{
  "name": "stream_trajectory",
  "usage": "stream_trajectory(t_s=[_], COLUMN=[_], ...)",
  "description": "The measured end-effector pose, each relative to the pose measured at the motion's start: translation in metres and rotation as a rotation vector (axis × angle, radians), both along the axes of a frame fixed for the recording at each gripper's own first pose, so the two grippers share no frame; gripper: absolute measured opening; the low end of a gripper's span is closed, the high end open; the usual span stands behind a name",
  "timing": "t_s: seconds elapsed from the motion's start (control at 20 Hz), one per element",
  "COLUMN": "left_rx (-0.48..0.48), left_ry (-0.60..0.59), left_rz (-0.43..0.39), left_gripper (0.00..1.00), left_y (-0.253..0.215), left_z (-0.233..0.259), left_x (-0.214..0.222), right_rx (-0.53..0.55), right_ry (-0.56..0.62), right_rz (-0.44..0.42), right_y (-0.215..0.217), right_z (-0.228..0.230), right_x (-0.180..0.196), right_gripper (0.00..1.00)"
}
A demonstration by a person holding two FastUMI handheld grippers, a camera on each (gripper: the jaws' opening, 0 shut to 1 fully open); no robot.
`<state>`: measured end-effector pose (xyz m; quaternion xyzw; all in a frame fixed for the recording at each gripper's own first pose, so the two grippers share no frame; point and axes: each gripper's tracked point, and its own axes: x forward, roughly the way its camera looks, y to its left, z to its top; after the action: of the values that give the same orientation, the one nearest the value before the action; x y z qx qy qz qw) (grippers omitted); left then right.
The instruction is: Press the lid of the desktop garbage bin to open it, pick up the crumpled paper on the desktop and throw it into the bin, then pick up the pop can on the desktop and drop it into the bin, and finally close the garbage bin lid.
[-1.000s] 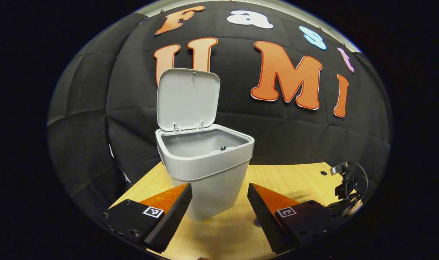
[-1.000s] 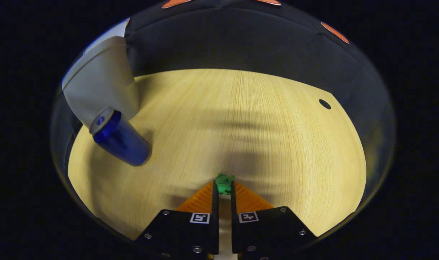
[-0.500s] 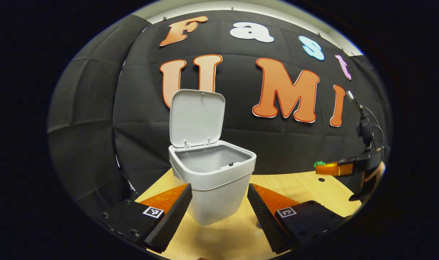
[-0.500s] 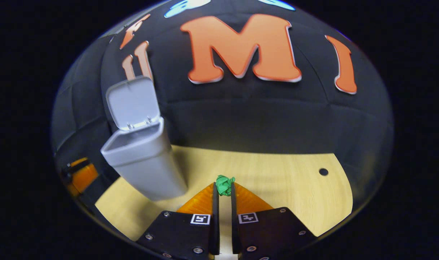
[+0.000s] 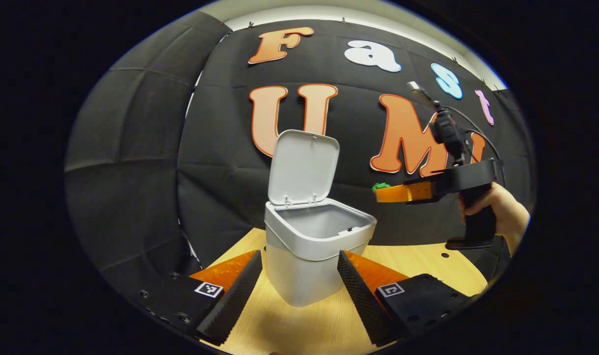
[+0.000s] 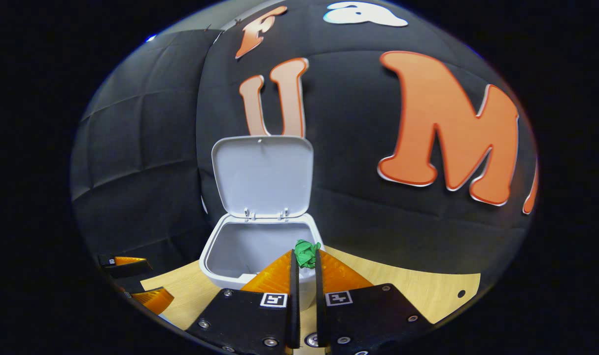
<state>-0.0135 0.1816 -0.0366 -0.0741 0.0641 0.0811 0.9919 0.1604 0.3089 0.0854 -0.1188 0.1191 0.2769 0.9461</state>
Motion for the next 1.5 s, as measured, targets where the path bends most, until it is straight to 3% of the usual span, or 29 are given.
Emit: stream_trajectory(t_s=[0.2, 0.3, 0.35, 0.45, 0.7, 1.0, 1.3, 1.5], left_rx=[-0.001, -0.005, -0.007, -0.003, 0.019, 0.035, 0.055, 0.047], left_ry=[0.011, 0.014, 0.015, 0.018, 0.009, -0.026, -0.026, 0.015], left_rz=[0.033, 0.045, 0.045, 0.041, 0.018, -0.037, -0.136, -0.213], left_gripper=[0.97, 0.95, 0.95, 0.95, 0.95, 0.95, 0.95, 0.95], left_y=[0.026, 0.034, 0.035, 0.037, 0.027, -0.010, -0.076, -0.134], left_z=[-0.004, -0.007, -0.007, -0.009, -0.001, 0.013, 0.004, -0.037], left_x=[-0.009, -0.010, -0.011, -0.012, -0.007, 0.006, 0.029, 0.046], right_rx=[-0.035, -0.041, -0.042, -0.022, 0.010, 0.057, 0.192, 0.252], right_ry=[0.058, 0.066, 0.070, 0.082, -0.006, -0.191, -0.128, -0.121], right_rz=[0.006, -0.022, -0.025, -0.020, -0.050, -0.206, -0.389, -0.503], right_y=[0.025, 0.025, 0.026, 0.029, 0.011, -0.084, -0.208, -0.280], right_z=[-0.025, -0.032, -0.036, -0.035, -0.011, 0.032, -0.002, -0.030], right_x=[0.012, 0.018, 0.020, 0.021, 0.016, -0.002, -0.034, -0.065], right_gripper=[0.13, 0.23, 0.37, 0.48, 0.52, 0.58, 0.69, 0.81])
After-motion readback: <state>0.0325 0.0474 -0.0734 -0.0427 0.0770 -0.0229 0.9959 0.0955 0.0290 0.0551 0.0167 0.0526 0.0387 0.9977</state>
